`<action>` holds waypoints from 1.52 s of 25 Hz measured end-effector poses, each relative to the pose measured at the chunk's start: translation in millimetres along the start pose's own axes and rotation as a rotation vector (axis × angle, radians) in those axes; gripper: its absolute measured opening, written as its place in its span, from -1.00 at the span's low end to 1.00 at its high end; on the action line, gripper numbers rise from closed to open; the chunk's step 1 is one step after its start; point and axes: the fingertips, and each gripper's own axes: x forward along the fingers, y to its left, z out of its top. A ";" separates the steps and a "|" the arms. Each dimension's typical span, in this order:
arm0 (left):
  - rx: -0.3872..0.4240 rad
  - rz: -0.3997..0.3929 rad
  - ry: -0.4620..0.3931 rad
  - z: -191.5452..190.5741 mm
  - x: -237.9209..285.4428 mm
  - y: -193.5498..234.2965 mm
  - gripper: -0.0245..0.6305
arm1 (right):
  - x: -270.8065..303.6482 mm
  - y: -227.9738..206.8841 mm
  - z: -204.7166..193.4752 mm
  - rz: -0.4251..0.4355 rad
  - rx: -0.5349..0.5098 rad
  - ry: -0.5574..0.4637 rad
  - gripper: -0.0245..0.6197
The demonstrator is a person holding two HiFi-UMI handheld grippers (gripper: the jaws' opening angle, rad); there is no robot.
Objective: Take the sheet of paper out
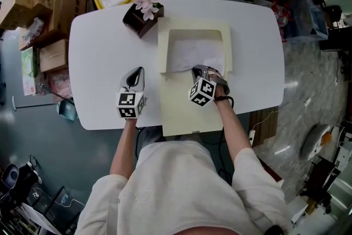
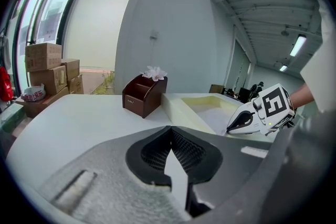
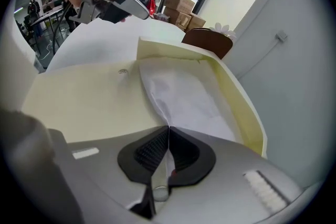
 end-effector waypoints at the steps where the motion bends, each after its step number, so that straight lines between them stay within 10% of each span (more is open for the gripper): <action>1: 0.003 -0.003 -0.002 0.4 -0.1 -1.9 -0.91 | -2.2 3.1 -1.4 -0.001 0.002 -0.002 -0.90; 19: 0.046 -0.023 -0.083 47.2 -7.3 -32.6 -0.91 | -57.6 46.3 -2.3 -0.006 -0.023 -0.056 -0.90; 38: 0.089 -0.048 -0.188 104.4 -10.0 -62.8 -0.91 | -122.0 -12.2 2.1 -0.182 -0.013 -0.119 -0.90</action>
